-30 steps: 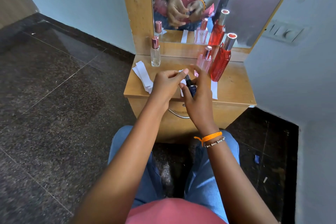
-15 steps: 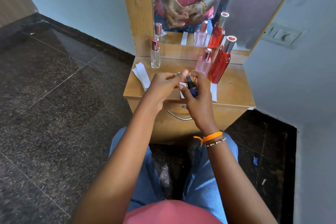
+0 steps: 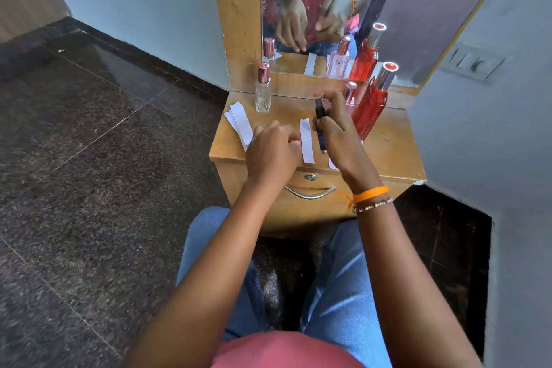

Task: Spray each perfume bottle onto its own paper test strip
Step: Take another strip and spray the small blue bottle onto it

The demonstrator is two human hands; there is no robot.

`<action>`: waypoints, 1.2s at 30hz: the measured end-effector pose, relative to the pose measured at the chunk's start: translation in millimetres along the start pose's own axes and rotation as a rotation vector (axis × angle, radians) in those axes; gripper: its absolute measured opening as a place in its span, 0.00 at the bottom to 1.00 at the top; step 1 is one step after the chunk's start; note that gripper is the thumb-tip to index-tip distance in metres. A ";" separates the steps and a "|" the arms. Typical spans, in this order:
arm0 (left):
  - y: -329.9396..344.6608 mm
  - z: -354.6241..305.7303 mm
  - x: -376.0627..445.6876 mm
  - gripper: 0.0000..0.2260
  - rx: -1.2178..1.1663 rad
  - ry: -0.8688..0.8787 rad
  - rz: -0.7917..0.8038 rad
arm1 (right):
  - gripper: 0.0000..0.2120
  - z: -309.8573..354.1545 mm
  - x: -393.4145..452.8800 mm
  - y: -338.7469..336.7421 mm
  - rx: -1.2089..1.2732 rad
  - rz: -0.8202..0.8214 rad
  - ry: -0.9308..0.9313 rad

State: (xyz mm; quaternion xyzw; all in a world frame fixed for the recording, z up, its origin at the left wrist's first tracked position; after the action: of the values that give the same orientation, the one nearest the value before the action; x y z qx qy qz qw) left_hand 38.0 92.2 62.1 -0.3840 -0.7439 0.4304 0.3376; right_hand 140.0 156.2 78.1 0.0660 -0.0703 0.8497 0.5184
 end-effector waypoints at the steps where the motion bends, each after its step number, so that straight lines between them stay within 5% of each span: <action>1: 3.6 -1.6 -0.5 0.08 0.043 0.019 0.005 | 0.20 1.4 6.4 1.0 -0.051 0.036 0.007; 5: 17.4 -6.8 -0.2 0.12 0.113 0.121 0.034 | 0.28 7.8 27.2 -1.2 -0.313 -0.020 -0.069; 14: 28.6 0.6 5.4 0.13 0.107 0.148 0.093 | 0.25 4.5 45.4 15.0 -0.882 0.003 -0.236; 36: 32.1 -0.1 10.3 0.18 0.094 0.135 0.186 | 0.23 4.6 50.6 17.5 -0.979 -0.001 -0.207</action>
State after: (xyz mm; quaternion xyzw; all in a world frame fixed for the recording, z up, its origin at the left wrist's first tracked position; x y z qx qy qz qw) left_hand 42.2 111.9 35.0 -0.4632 -0.6597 0.4673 0.3632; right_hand 101.6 191.5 91.1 -0.1012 -0.5119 0.7056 0.4794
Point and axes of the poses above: each hand's wrist, its own x-axis towards the middle knuckle, its own y-axis out of the palm, z = x × y, the point moved 6 cm from there along x, towards the middle knuckle, and after that the axes turned 14 degrees about x, right-handed, at the moved point
